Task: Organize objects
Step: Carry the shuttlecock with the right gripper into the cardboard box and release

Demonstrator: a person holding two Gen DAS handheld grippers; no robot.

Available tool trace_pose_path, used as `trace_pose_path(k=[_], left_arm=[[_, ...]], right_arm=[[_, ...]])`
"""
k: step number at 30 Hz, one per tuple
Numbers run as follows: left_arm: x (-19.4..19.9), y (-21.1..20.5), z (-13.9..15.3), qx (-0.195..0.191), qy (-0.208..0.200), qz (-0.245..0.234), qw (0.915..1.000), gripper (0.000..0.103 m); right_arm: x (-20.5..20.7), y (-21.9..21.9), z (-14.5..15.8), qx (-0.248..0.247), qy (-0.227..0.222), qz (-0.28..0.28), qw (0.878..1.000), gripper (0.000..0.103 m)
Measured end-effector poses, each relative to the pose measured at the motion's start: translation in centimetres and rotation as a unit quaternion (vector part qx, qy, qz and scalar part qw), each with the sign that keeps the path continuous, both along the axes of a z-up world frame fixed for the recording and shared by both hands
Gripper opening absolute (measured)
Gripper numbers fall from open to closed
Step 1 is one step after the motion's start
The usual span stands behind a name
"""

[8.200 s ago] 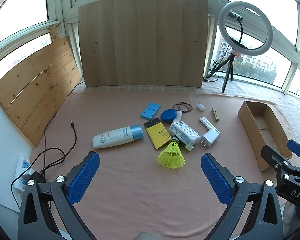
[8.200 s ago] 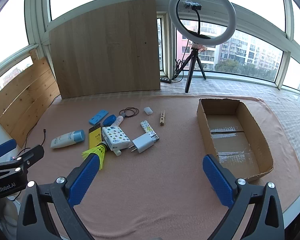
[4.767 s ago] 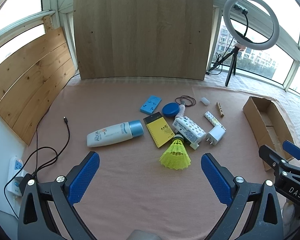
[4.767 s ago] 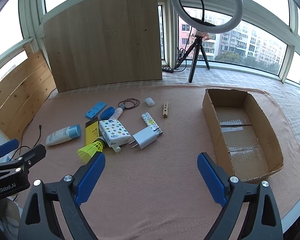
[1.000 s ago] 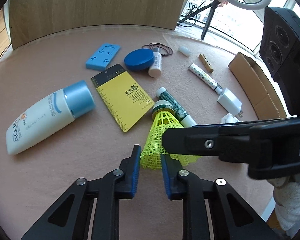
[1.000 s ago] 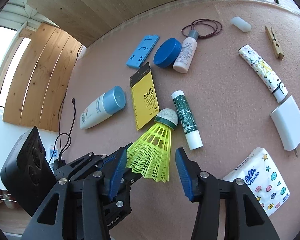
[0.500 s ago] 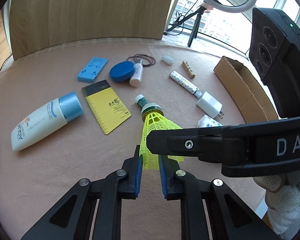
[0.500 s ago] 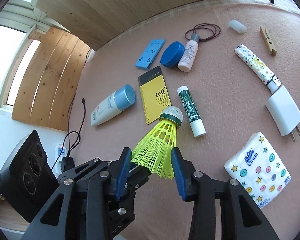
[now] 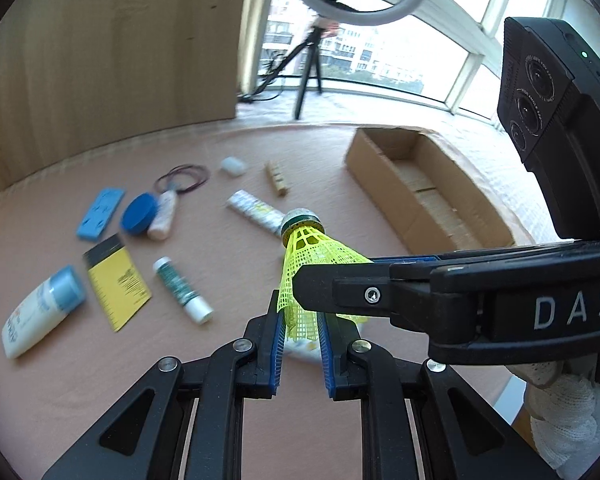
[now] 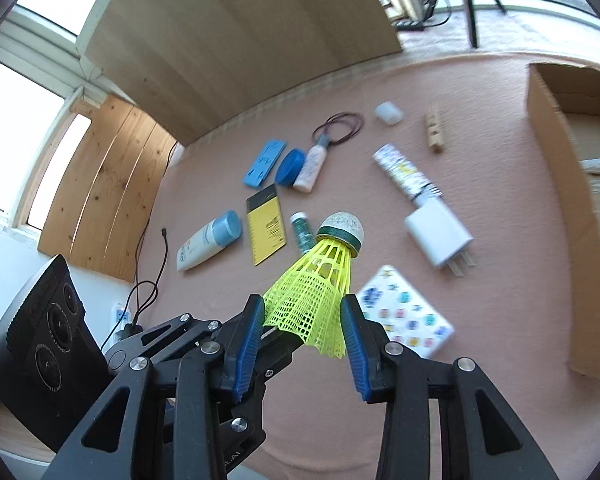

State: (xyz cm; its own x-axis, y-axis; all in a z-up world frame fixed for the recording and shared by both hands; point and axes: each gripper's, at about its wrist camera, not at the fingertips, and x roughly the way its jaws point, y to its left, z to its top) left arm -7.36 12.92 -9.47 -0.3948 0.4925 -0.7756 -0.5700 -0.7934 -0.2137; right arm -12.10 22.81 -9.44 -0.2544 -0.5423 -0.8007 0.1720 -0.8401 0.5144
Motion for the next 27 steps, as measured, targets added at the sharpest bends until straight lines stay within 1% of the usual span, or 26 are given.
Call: trace_pose_path(k=[9,15,23,27], left_arm=[[1.3,9.8,1.9,0.016,0.02,-0.055,0.9982,0.017],[2.2,15.5,2.6,0.021,0.024,-0.084,0.996,0.017],[2.4,20.8,2.3,0.021,0.025,-0.105,0.9939,0.017],[2.2,21.9,1.8,0.02,0.02,-0.108,0.9937,0.017]], right_arm=[[0.5,8.7,2.9,0.018,0.036,-0.056,0.998,0.036],[0.5,13.8,3.8,0.026,0.046,-0.083,0.995,0.036],[-0.1,18.8,3.8,0.036,0.048,-0.118,0.991,0.036],[-0.5,20.3,3.6,0.041,0.047,-0.126,0.99,0.036]])
